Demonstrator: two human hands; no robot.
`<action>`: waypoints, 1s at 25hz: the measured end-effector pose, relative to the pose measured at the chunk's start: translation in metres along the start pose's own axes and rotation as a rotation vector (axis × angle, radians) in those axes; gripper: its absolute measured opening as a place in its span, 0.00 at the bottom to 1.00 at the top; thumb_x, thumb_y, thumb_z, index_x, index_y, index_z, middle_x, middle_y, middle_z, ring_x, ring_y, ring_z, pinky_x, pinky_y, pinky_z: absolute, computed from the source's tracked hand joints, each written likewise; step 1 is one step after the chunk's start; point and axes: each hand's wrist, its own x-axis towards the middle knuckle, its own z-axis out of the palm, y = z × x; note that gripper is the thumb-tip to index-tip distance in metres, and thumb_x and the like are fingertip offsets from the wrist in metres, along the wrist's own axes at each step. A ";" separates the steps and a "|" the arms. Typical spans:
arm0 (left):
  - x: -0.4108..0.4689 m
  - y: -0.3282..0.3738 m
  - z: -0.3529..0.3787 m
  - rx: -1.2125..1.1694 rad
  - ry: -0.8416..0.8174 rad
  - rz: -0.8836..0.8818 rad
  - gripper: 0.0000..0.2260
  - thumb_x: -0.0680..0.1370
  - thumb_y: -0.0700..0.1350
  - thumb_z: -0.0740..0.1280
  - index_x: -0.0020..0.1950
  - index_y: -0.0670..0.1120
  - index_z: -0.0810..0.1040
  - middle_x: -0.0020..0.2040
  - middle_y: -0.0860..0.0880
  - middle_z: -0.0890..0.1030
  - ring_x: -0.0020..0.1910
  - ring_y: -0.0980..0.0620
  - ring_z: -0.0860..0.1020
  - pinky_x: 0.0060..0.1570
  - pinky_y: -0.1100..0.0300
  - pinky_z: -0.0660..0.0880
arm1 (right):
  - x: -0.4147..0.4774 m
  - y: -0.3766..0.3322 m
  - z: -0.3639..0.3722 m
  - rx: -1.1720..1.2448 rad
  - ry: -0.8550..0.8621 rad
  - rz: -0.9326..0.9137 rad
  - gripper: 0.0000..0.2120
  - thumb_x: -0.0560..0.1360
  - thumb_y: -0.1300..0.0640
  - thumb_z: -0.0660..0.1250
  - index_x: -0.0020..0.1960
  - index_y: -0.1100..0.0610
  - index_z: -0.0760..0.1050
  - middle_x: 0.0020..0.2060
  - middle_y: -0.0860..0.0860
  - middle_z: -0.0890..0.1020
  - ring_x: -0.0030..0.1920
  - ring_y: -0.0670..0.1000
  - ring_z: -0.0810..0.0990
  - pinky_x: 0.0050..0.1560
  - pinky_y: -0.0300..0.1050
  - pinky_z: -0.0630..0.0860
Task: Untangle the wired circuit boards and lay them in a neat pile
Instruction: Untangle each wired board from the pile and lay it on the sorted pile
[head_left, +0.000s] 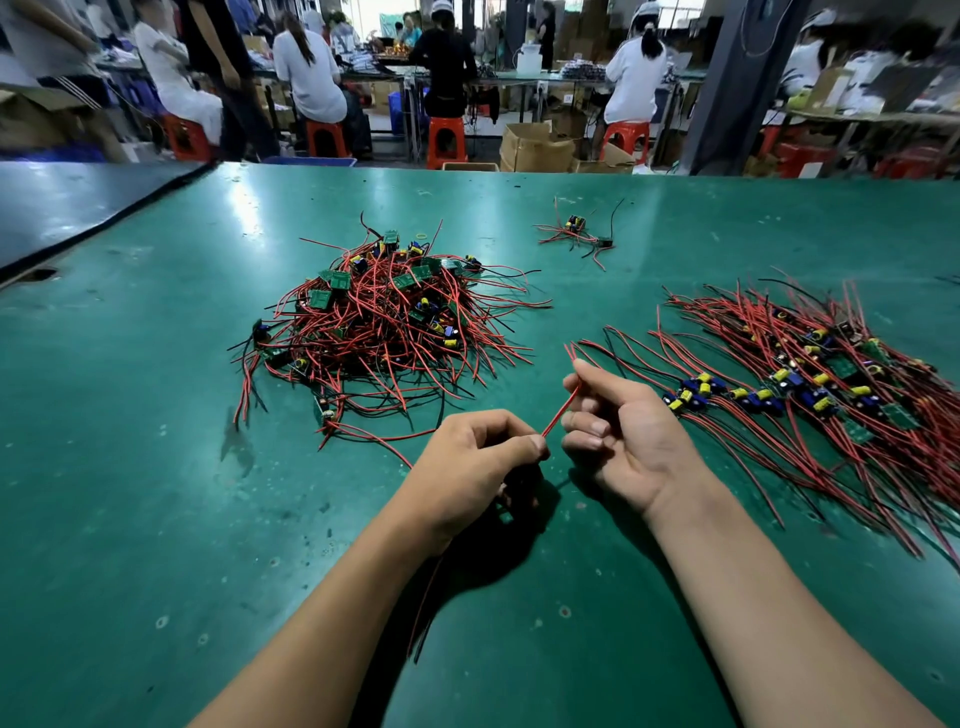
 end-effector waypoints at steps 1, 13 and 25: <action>0.000 0.000 0.000 -0.002 0.000 -0.002 0.06 0.77 0.36 0.68 0.40 0.40 0.79 0.28 0.47 0.78 0.25 0.50 0.76 0.28 0.62 0.70 | 0.000 -0.001 -0.001 0.021 -0.010 -0.002 0.15 0.77 0.55 0.68 0.33 0.60 0.78 0.25 0.47 0.65 0.19 0.42 0.59 0.17 0.33 0.57; 0.001 0.002 -0.001 0.063 -0.054 -0.022 0.07 0.75 0.37 0.70 0.37 0.44 0.82 0.33 0.47 0.79 0.32 0.52 0.74 0.32 0.64 0.70 | -0.003 -0.011 -0.004 0.234 -0.030 0.020 0.15 0.74 0.58 0.67 0.30 0.60 0.74 0.23 0.49 0.68 0.19 0.43 0.61 0.17 0.34 0.57; 0.002 -0.001 -0.003 -0.065 0.038 -0.058 0.06 0.77 0.37 0.68 0.39 0.41 0.81 0.31 0.46 0.79 0.27 0.50 0.77 0.31 0.61 0.71 | 0.000 0.000 -0.003 -0.146 0.017 -0.143 0.18 0.71 0.44 0.71 0.45 0.60 0.80 0.29 0.47 0.70 0.22 0.43 0.61 0.21 0.34 0.59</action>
